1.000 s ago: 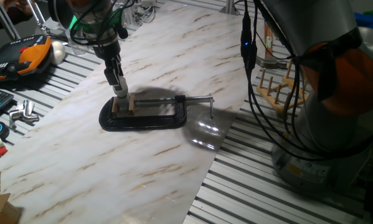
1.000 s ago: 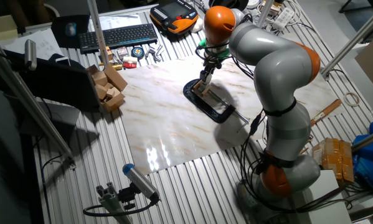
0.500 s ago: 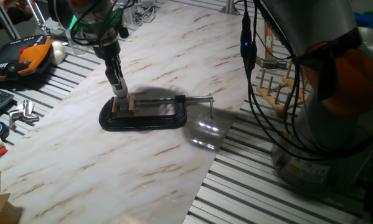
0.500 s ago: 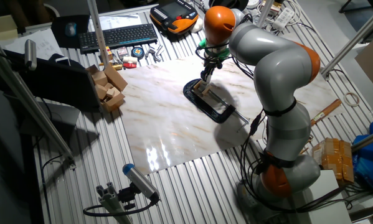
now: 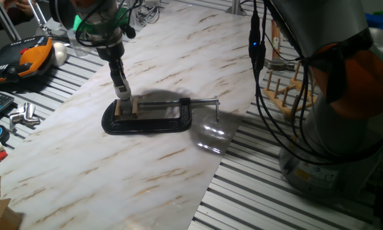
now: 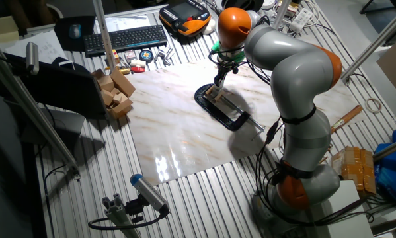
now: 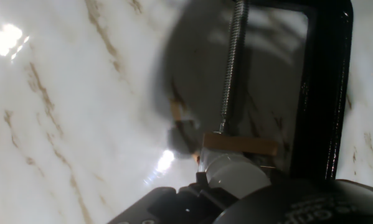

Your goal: Take out the light bulb by rotating it

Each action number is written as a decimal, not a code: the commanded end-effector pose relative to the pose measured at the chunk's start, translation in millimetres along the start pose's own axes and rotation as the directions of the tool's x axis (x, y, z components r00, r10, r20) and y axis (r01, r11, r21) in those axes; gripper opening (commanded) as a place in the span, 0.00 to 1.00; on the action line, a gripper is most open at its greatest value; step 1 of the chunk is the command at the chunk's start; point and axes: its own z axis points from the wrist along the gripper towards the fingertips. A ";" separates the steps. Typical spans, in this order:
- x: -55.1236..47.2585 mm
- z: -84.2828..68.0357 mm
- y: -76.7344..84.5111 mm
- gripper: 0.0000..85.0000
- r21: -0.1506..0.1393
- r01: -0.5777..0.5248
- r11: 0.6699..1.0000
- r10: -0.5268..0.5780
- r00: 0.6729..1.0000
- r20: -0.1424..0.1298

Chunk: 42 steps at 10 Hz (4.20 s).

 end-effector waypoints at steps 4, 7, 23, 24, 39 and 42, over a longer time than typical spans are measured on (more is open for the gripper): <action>-0.1 0.3 0.0 0.00 -0.003 0.074 0.997 -0.074 0.997 -0.012; 0.0 0.1 0.3 0.00 -0.008 0.109 0.994 -0.109 0.994 -0.009; -0.7 0.1 -0.4 0.00 -0.008 0.339 0.941 -0.339 0.941 -0.015; -0.8 0.2 -0.4 0.00 -0.009 0.349 0.937 -0.349 0.937 -0.014; -0.9 0.3 -0.6 0.00 -0.058 0.569 0.821 -0.570 0.821 -0.015; -0.8 0.6 -0.6 0.00 -0.058 0.598 0.799 -0.600 0.800 -0.015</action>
